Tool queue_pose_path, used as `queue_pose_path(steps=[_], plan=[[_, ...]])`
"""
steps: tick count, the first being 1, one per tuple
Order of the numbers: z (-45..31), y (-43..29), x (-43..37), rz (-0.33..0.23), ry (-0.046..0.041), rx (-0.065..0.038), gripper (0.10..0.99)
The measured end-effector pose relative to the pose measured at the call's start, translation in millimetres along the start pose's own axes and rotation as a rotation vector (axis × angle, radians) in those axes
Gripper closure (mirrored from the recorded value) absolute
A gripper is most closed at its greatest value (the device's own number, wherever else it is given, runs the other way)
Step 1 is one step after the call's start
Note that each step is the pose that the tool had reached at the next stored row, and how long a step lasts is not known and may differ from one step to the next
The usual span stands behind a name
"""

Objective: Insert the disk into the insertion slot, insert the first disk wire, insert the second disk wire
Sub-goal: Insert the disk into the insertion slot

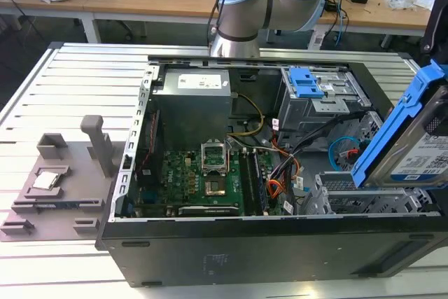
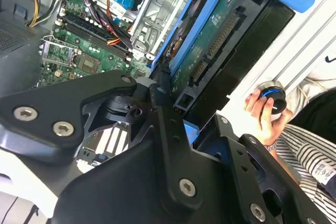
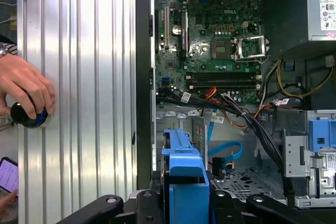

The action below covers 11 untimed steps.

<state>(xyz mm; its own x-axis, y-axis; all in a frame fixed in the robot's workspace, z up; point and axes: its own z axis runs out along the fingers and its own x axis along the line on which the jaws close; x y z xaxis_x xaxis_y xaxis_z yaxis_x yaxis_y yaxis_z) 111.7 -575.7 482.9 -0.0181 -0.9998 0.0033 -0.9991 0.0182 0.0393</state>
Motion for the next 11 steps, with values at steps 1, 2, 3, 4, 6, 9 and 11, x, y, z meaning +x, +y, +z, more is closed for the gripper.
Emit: queue_pose_path(steps=[1,2,3,4,6,9,11], plan=[[0.2,0.0,0.0,0.000,0.0000,0.000,0.722],[0.5,0.0,0.0,0.000,0.0000,0.000,0.722],[0.7,0.0,0.0,0.000,0.0001,0.000,0.722],[1.1,0.0,0.0,0.000,-0.0001,0.000,0.722],[2.5,-0.1,0.0,0.000,0.0000,0.000,0.722],[4.7,-0.2,0.0,0.000,0.0000,0.000,0.722],[6.9,-0.3,0.0,0.000,0.0001,0.000,0.722]])
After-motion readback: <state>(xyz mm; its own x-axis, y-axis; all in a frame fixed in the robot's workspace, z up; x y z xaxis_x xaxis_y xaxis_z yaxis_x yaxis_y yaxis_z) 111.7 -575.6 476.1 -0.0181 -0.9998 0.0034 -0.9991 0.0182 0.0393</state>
